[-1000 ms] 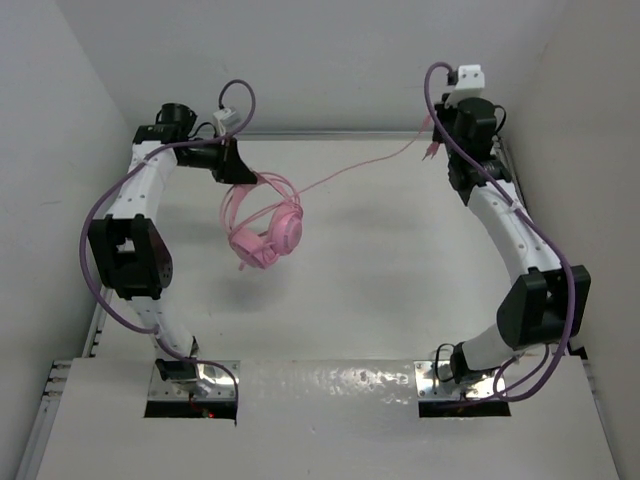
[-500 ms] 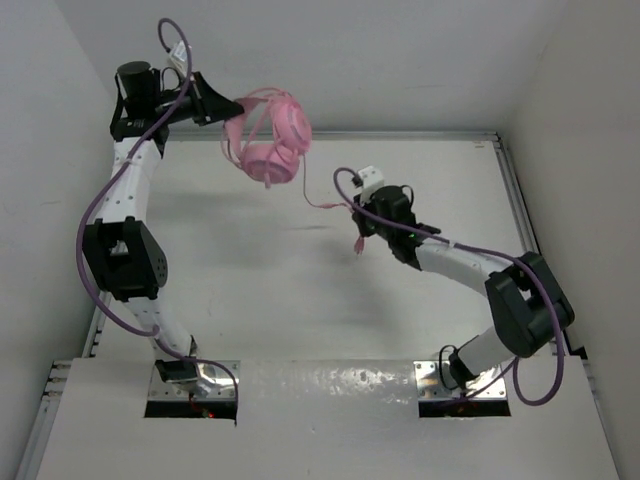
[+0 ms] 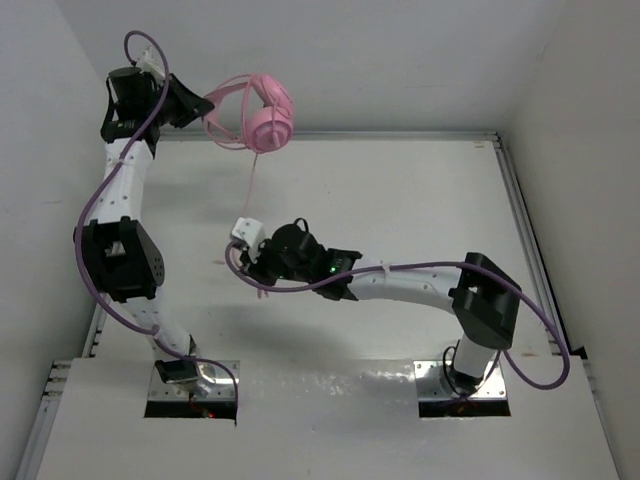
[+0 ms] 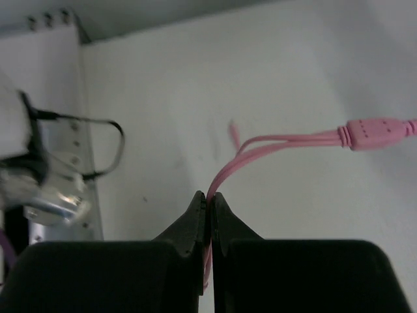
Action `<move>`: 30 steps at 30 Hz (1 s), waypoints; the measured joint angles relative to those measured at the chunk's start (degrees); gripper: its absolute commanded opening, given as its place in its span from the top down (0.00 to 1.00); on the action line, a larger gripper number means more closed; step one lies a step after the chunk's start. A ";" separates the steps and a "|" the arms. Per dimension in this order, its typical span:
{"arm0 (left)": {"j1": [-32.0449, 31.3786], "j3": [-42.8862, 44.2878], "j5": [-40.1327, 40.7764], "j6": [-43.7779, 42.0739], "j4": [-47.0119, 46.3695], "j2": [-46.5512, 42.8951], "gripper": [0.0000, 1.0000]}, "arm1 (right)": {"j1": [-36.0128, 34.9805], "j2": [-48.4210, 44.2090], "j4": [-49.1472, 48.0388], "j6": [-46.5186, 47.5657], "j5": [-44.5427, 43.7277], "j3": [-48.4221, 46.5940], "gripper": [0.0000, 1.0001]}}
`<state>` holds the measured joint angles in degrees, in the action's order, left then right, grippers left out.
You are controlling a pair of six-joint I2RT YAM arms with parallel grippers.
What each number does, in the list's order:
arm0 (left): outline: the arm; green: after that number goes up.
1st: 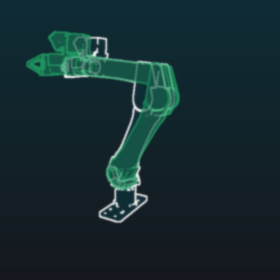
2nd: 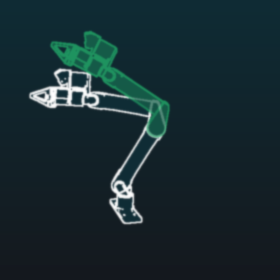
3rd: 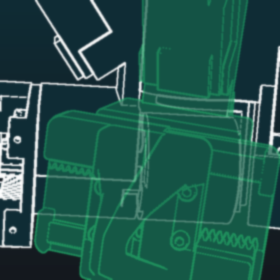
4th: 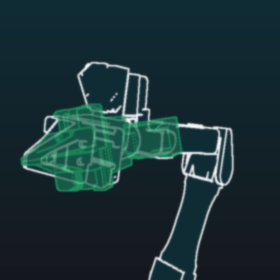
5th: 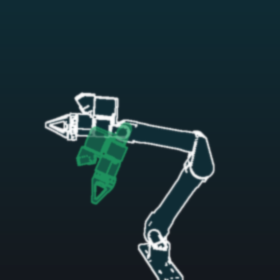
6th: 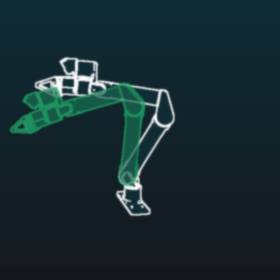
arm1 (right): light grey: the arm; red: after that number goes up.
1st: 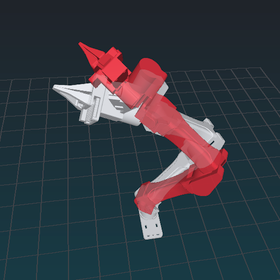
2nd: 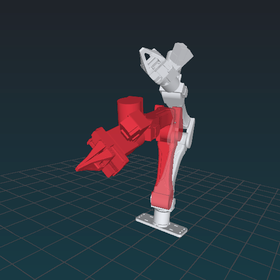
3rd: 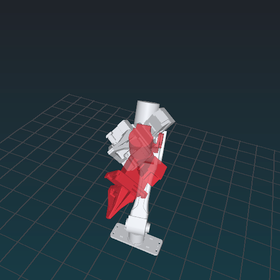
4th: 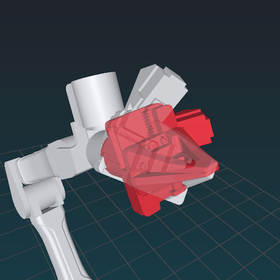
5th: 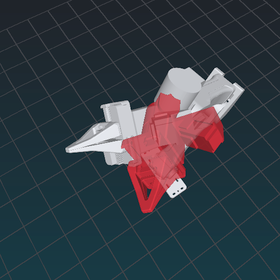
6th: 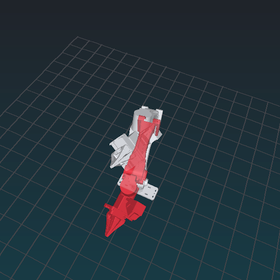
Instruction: Wrap the headphones
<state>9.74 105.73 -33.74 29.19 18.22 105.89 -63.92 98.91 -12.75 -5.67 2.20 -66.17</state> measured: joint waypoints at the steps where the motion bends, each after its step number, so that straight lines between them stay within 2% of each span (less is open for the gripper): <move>1: -0.17 -0.02 2.21 -1.81 0.94 0.00 1.00 | -0.81 0.61 1.49 0.33 1.92 -3.10 1.00; 8: -1.81 -5.51 14.34 -14.47 3.04 -0.15 1.00 | -1.42 2.93 8.17 1.68 8.92 -22.56 1.00; 12: -3.50 -9.55 18.21 -22.34 5.38 -0.15 1.00 | -0.39 3.04 12.61 4.20 7.43 -30.05 1.00; 17: -6.47 -12.15 17.57 -32.28 8.00 -0.15 1.00 | 2.45 3.48 18.01 8.83 1.62 -38.21 1.00; 20: -7.78 -12.81 15.63 -36.65 8.68 -0.15 1.00 | 7.61 3.23 18.62 9.38 0.11 -39.10 1.00; 26: -8.15 -12.79 10.36 -43.67 11.28 -0.15 1.00 | 22.21 3.04 21.70 10.05 -2.73 -38.80 1.00; 30: -8.15 -11.28 6.67 -45.86 14.80 -0.15 1.00 | 28.39 3.04 24.02 10.40 -3.41 -38.42 1.00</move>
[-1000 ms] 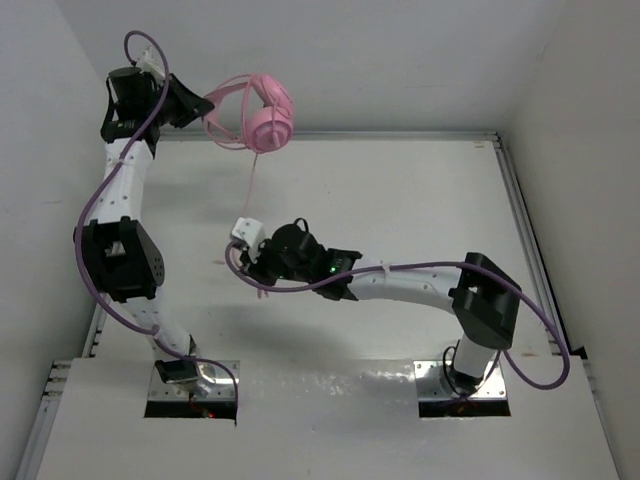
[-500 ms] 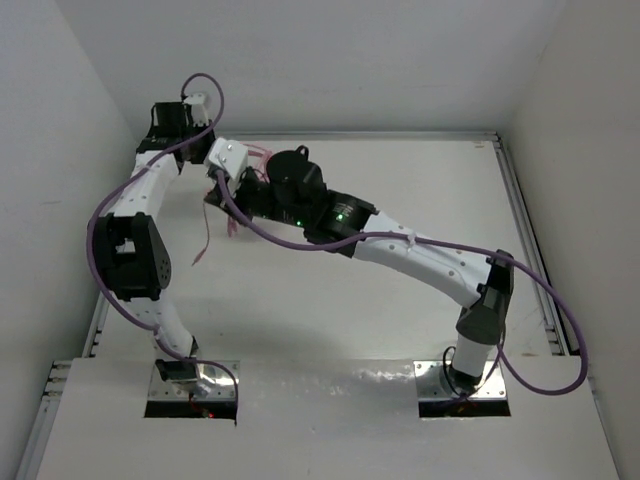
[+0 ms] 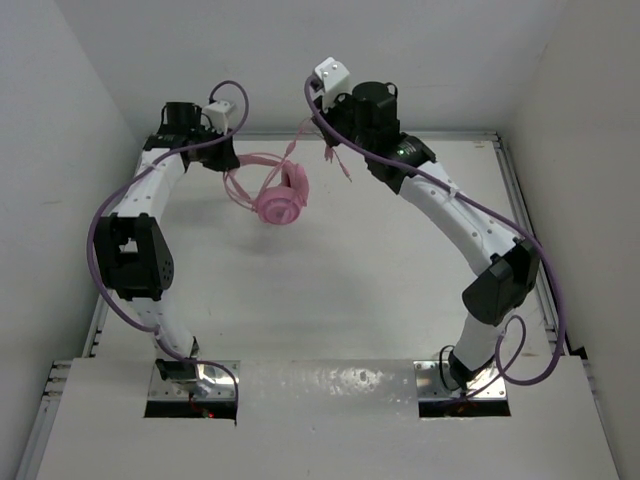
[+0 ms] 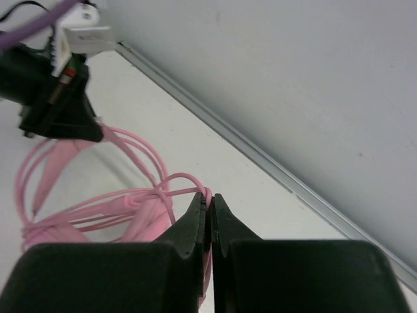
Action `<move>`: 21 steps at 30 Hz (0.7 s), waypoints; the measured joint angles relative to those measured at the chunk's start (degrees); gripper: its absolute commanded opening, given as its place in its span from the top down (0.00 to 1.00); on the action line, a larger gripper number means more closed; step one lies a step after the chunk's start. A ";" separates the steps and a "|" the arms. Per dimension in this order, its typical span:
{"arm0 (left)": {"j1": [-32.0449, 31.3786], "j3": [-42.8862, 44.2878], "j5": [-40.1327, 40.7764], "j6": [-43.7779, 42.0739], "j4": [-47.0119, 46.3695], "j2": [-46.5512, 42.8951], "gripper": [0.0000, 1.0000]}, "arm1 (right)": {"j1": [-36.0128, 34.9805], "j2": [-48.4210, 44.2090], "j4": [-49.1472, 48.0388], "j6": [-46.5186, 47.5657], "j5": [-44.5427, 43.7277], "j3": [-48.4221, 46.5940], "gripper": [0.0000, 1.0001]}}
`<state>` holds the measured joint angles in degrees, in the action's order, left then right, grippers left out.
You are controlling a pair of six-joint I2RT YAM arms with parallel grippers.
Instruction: Wrap the headphones
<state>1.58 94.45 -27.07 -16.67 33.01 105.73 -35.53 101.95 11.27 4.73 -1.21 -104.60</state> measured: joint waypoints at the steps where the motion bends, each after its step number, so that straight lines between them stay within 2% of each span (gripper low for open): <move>1: -0.04 0.81 -0.79 -0.48 0.83 0.00 1.00 | 1.14 0.00 0.13 0.00 0.33 0.00 1.00; 8: -0.02 6.95 -8.33 -3.50 6.60 0.00 1.00 | 5.99 0.37 1.73 0.07 3.21 0.00 1.00; 15: 0.00 11.08 -19.69 -5.60 13.16 0.00 1.00 | 6.54 6.01 0.94 -0.79 8.07 0.20 1.00; 17: 0.04 12.09 -21.68 -5.55 13.92 0.00 1.00 | 6.54 6.84 -0.66 -1.73 9.73 2.73 0.98; 19: 0.24 12.85 -23.12 -5.05 14.16 0.00 1.00 | 6.67 6.84 -1.92 -2.45 11.08 6.80 0.87; 20: 0.39 13.14 -23.80 -4.52 14.27 0.00 1.00 | 6.71 6.82 -2.62 -3.15 11.91 8.35 0.69; 21: 0.52 13.27 -24.04 -4.39 14.25 0.00 1.00 | 6.88 6.82 -3.26 -3.85 12.66 10.01 0.61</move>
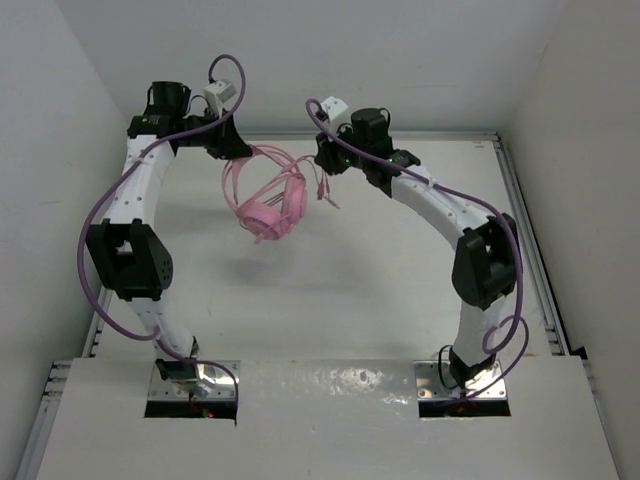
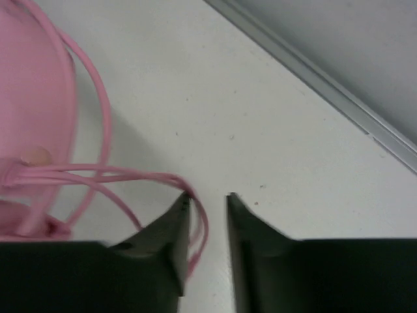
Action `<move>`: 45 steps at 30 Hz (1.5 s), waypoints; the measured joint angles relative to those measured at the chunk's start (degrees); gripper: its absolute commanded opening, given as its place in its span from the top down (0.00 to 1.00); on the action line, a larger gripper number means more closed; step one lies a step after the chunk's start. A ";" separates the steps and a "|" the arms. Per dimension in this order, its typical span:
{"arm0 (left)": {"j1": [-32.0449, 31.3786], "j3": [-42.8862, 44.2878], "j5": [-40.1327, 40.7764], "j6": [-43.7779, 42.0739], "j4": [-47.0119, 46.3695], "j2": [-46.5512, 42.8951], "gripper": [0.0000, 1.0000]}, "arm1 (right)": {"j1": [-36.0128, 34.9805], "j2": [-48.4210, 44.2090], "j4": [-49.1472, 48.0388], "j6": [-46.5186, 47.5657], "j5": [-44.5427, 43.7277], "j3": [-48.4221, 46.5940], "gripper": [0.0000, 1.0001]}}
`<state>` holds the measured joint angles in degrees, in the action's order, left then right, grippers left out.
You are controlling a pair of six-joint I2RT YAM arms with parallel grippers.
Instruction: Wrap the headphones
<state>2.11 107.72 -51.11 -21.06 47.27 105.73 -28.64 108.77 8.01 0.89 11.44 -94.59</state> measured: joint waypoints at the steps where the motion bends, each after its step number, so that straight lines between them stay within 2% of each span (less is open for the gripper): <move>1: 0.26 0.11 -0.63 0.52 0.00 0.00 1.00 | 0.24 -0.26 -1.66 -0.85 0.85 2.38 0.55; 4: 0.76 0.13 -1.14 2.05 -0.07 0.00 1.00 | 0.94 -2.12 -3.26 -3.28 2.56 9.01 0.36; 8: 1.01 0.13 -0.83 3.82 -0.92 0.00 1.00 | 1.33 -6.62 -3.19 -5.18 1.60 14.88 0.23; 10: 1.01 0.11 -0.55 4.66 -1.33 0.00 1.00 | 1.36 -9.90 -2.64 -6.64 -0.61 16.06 0.23; 13: 0.98 -0.22 0.90 5.97 -2.84 0.00 1.00 | 1.33 -15.50 -2.05 -10.27 -4.42 16.00 0.29; 15: 0.98 -1.05 2.95 7.61 -4.31 0.00 1.00 | 0.66 -19.12 -1.86 -13.77 -6.86 15.76 0.29; 17: 0.98 -2.12 5.66 9.68 -5.88 0.00 1.00 | -0.76 -21.29 -1.64 -16.17 -9.68 14.75 0.25; 23: 1.05 -4.66 16.39 17.40 -11.13 0.00 1.00 | -8.41 -18.95 1.68 -18.91 -14.03 8.48 0.24; 28: 2.80 -6.69 22.67 23.37 -15.17 -0.22 1.00 | -8.57 -19.87 1.18 -20.20 -15.10 15.21 0.24; 33: 7.48 -12.35 26.53 27.34 -17.64 -1.55 1.00 | -8.17 -22.64 1.51 -20.87 -16.72 23.06 0.24; 39: 12.04 -16.26 29.64 25.77 -15.61 -4.83 1.00 | -8.46 -25.44 1.33 -21.57 -17.07 26.71 0.25; 45: 15.74 -23.71 29.73 23.41 -12.81 -15.69 1.00 | -10.45 -26.82 1.05 -22.16 -16.79 29.05 0.26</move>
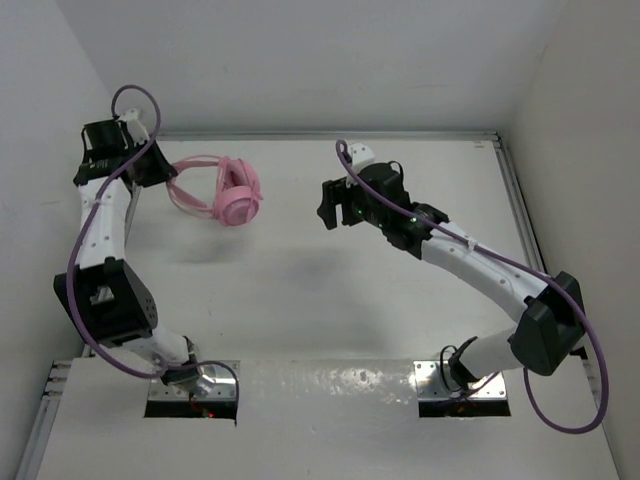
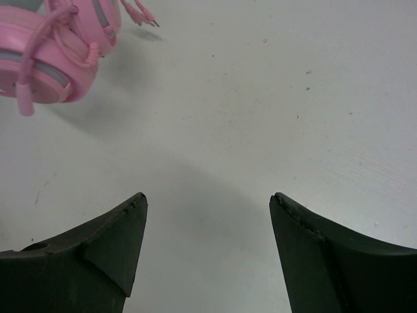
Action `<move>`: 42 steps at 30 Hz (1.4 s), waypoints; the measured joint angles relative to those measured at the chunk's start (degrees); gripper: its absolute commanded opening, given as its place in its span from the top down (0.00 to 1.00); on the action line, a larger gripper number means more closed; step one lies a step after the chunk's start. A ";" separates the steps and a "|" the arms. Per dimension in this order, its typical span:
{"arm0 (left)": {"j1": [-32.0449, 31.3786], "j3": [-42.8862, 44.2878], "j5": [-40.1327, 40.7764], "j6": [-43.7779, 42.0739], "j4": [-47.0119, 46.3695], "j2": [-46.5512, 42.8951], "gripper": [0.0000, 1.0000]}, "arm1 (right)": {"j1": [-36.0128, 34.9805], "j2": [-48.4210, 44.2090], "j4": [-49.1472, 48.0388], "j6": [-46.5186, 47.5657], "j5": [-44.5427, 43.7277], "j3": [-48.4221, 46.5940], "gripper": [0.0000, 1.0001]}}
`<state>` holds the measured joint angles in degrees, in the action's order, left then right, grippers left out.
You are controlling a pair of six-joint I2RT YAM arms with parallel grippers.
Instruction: Wrap the headphones
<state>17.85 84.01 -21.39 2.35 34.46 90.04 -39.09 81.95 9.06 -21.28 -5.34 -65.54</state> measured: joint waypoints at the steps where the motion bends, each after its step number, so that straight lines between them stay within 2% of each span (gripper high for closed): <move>1: 0.72 -1.07 -0.33 -0.57 0.68 -1.79 1.00 | -0.52 -0.17 0.00 0.00 0.02 0.35 0.26; 6: 5.99 -5.90 -2.03 -7.50 4.76 -9.64 1.00 | -4.28 -1.33 -0.02 0.02 0.00 2.60 0.26; 11: 10.95 -9.79 -2.95 -15.26 9.75 -13.57 1.00 | -9.90 -1.77 0.09 0.79 -0.74 3.41 0.26; 16: 15.15 -12.31 -5.05 -23.65 16.61 -14.40 1.00 | -13.22 -2.21 0.13 1.70 -1.33 3.89 0.26; 21: 21.14 -16.55 -9.57 -29.55 18.69 -14.53 1.00 | -13.62 -2.56 0.20 2.10 -2.21 4.09 0.26; 27: 24.63 -20.41 -13.38 -30.18 16.65 -14.14 1.00 | -13.70 -1.86 0.70 3.30 -2.43 3.98 0.25; 37: 27.47 -28.61 -14.38 -22.53 3.54 -10.80 1.00 | -14.03 1.77 1.88 4.96 -2.34 3.65 0.25; 40: 28.72 -28.59 -16.15 -22.67 1.77 -8.33 1.00 | -14.05 3.19 1.75 5.81 -1.62 3.10 0.29; 41: 28.89 -28.57 -16.85 -22.69 1.66 -7.52 1.00 | -14.05 4.04 1.75 6.34 -0.98 2.51 0.42; 42: 29.09 -28.57 -17.46 -22.62 1.62 -6.80 1.00 | -14.05 5.46 1.79 7.10 -0.26 1.36 0.49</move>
<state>46.94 55.44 -38.85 -20.27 36.07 83.24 -53.15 87.42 10.85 -14.17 -5.61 -64.18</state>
